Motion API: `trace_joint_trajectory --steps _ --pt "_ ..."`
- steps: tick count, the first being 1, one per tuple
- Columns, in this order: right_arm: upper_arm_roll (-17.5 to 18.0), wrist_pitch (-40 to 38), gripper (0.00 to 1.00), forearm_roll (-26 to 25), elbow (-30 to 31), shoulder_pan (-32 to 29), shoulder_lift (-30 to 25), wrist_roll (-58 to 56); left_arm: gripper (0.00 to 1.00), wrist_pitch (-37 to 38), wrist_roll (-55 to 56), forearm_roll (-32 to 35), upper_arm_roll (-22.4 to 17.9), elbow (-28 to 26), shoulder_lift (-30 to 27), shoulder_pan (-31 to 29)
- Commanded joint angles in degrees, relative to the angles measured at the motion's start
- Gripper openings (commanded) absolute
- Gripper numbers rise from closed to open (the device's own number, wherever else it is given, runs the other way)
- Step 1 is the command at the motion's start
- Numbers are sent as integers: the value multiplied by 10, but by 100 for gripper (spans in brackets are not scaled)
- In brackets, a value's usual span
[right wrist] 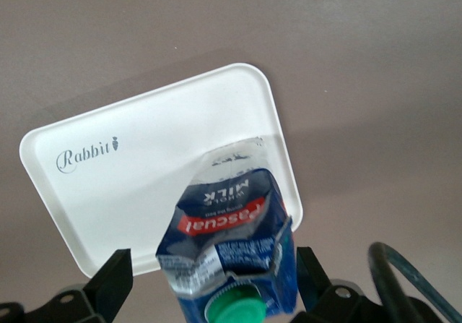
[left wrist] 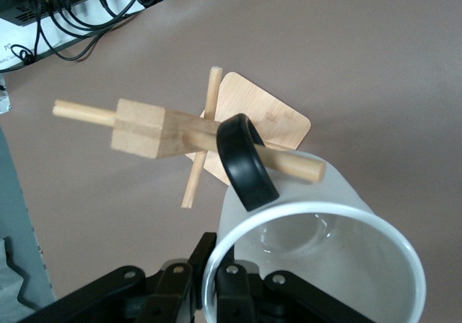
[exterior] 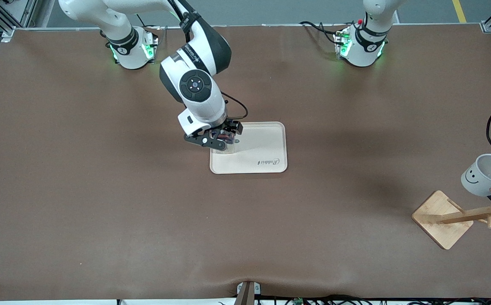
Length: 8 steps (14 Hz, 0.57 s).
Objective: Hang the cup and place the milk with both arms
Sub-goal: 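Hang the mug handle on the stand peg while the right gripper grasps milk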
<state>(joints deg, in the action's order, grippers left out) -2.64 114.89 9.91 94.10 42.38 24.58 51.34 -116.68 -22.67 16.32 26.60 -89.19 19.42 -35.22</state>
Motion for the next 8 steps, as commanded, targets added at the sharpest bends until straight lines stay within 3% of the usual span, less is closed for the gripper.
trace_joint_trajectory --steps 1,2,3,4,5,6,8 --pt "-6 23 100 -11 27 17 -6 4 0 -7 -12 -9 5 10 17 -2" --pt "-7 24 100 -22 33 20 -6 4 31 -11 -7 -8 5 9 18 1" --pt "-6 24 100 -50 36 24 -6 5 91 -11 1 -9 6 10 19 2" --pt "-6 21 93 -55 36 25 -6 7 100 -11 15 -10 9 17 19 4" --pt "-6 17 62 -60 36 26 -6 5 100 -6 34 -9 9 30 18 18" --pt "-5 15 5 -61 35 26 -6 10 100 5 40 -10 8 33 15 26" --pt "-6 3 0 -60 31 24 -6 20 100 41 47 -13 11 38 9 27"
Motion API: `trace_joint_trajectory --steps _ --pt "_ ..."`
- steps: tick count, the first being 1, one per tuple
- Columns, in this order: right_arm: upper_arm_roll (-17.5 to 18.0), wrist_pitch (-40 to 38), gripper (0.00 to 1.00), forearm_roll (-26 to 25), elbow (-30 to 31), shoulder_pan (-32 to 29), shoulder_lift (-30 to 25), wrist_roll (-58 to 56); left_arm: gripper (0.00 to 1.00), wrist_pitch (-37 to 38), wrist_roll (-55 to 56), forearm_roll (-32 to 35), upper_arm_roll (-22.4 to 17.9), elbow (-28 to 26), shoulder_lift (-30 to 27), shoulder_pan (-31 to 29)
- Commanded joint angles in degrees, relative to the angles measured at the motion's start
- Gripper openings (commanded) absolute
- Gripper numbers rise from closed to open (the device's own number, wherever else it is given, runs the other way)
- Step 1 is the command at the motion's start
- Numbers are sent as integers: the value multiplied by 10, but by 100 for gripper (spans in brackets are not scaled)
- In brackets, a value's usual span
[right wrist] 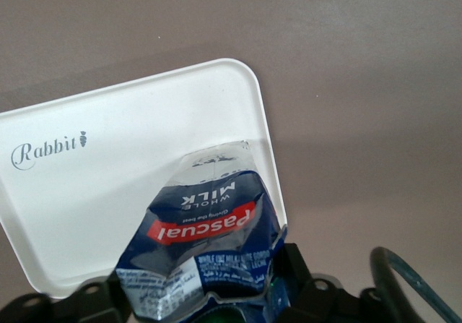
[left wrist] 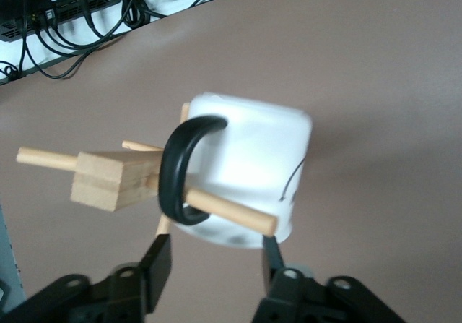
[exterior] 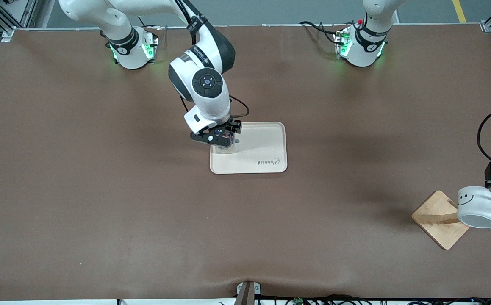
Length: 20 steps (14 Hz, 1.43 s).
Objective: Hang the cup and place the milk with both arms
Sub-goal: 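Release the mug with the left gripper while the right gripper lifts milk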
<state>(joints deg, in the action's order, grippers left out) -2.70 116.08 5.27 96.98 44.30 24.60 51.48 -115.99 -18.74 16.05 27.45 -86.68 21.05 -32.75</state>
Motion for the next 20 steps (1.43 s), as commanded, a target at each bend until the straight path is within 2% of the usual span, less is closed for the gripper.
trace_joint_trajectory --steps 1,5,7,10,15,17,20 --pt "-6 -9 0 -14 1 3 -7 19 100 57 23 -11 10 19 -12 3" --pt "-6 -10 0 -13 -10 -1 -10 16 100 123 85 -17 54 37 -29 0" --pt "-8 -55 0 -7 -40 -6 -11 19 100 162 99 -20 70 38 -37 0" --pt "-8 -108 0 -6 -71 -29 -16 34 100 195 128 -54 73 37 -62 -1" --pt "-8 -141 0 -4 -101 -71 -32 12 100 242 119 -52 72 39 -91 -2" --pt "-8 -145 0 -4 -100 -97 -53 -30 100 246 121 -52 74 39 -95 -3" --pt "-9 -218 0 -5 -99 -170 -89 -157 100 257 94 -63 72 38 -127 -6"
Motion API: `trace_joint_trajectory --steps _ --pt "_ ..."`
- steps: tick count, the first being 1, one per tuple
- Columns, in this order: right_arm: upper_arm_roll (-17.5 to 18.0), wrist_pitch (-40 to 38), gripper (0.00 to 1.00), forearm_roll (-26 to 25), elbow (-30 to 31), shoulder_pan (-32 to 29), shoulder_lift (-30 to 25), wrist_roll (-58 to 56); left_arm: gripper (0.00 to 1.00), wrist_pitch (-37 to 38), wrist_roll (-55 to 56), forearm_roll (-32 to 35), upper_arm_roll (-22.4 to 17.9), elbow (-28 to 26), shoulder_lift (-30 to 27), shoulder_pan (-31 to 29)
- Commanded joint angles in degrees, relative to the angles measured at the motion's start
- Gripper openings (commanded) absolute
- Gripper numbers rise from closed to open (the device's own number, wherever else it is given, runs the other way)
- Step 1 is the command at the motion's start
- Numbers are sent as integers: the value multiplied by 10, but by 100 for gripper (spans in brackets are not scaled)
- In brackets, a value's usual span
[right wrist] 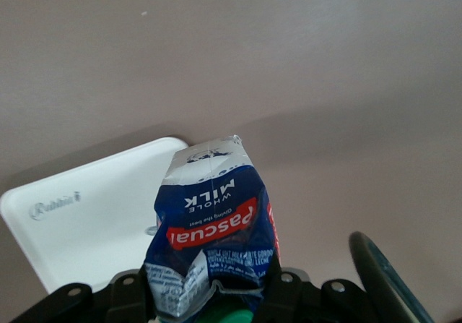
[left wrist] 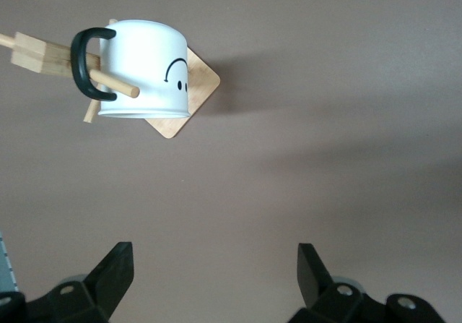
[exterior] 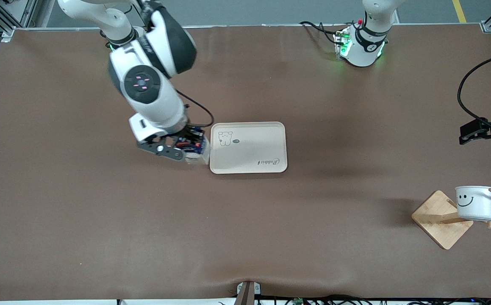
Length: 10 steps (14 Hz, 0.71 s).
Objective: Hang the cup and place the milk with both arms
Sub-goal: 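Release the mug with the left gripper while the right gripper lifts milk, then carry the milk carton with the right gripper away from the tray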
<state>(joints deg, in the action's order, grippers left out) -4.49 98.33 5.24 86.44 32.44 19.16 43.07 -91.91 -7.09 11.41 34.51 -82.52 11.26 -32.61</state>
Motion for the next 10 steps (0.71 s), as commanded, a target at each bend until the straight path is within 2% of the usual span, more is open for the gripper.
trace_joint_trajectory --steps 1,3,4,7,8,9,10 --pt "8 -59 0 -11 10 -75 -48 -110 100 29 -26 -33 -1 -7 -45 -12" --pt "7 -65 0 -15 28 -140 -73 -189 100 54 -18 -60 -21 -15 -78 0" --pt "8 -65 0 -22 42 -172 -83 -213 100 55 -14 -61 -54 -34 -97 36" --pt "8 -56 0 -86 88 -233 -97 -215 100 63 -14 -106 -238 -60 -131 188" --pt "8 -48 0 -88 90 -256 -95 -222 100 63 -14 -118 -291 -69 -141 233" --pt "9 -38 0 -88 91 -287 -91 -237 100 63 -13 -126 -325 -73 -148 266" --pt "10 -17 0 -88 108 -308 -91 -271 100 64 -9 -127 -338 -73 -151 285"
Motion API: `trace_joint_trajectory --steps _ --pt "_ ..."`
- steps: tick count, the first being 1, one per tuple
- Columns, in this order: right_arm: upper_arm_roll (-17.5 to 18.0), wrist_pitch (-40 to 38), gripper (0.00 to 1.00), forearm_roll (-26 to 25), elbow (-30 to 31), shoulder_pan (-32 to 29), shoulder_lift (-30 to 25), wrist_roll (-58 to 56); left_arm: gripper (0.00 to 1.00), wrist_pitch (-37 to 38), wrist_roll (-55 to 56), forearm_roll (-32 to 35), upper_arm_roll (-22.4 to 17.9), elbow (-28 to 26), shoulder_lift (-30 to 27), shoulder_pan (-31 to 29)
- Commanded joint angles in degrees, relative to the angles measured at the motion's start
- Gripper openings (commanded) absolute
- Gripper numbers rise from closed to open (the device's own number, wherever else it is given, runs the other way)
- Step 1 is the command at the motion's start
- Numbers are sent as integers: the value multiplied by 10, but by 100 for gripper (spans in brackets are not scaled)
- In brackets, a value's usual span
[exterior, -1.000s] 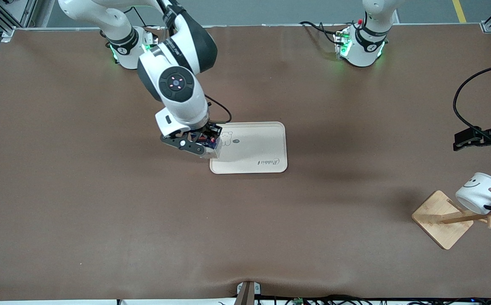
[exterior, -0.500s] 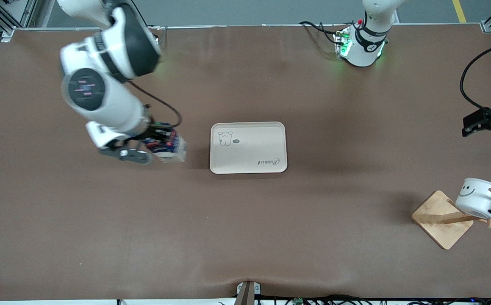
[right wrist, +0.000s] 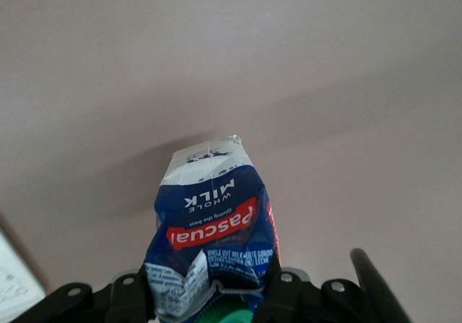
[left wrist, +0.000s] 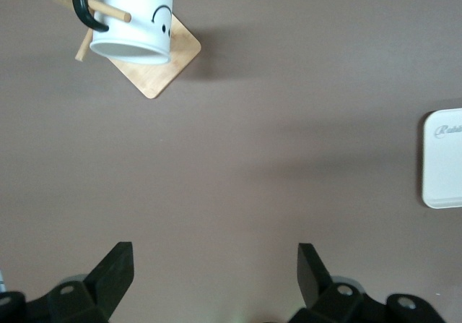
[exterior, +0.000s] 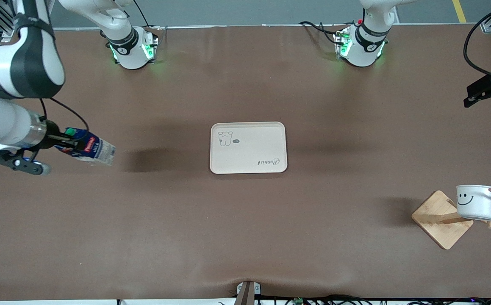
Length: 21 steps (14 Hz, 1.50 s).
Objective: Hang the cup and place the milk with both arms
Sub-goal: 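Carry the milk carton with the right gripper away from the tray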
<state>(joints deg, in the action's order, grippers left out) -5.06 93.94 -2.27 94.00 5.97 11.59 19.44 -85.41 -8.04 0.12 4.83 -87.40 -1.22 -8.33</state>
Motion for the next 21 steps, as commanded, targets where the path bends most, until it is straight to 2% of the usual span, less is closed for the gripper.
trace_joint_trajectory --steps 1,4,6,9,12,16,18,19,20,21 --pt "15 60 0 -12 52 -52 -17 -54 100 2 23 -14 -43 -23 -31 47" --pt "15 74 0 -12 79 -81 -18 -101 100 16 97 -14 -43 -23 -38 67" --pt "15 87 0 -5 105 -110 -17 -138 100 19 94 -14 -43 -22 -38 65" --pt "15 157 0 -5 158 -132 -21 -157 100 40 90 -14 -42 -19 -38 65" --pt "16 178 0 -5 196 -140 -23 -175 100 45 89 -14 -42 -17 -39 64" --pt "16 299 0 -3 285 -155 -46 -174 100 51 91 -15 -41 -16 -46 65" --pt "16 302 1 -3 292 -154 -47 -174 100 51 88 -15 -42 -9 -47 65" --pt "16 299 11 -3 292 -153 -47 -175 100 51 88 -15 -42 -5 -46 64" --pt "16 296 37 -3 292 -153 -47 -175 100 51 88 -14 -44 -5 -47 64" --pt "16 296 53 -3 292 -153 -47 -175 100 51 88 -15 -45 -5 -46 63"
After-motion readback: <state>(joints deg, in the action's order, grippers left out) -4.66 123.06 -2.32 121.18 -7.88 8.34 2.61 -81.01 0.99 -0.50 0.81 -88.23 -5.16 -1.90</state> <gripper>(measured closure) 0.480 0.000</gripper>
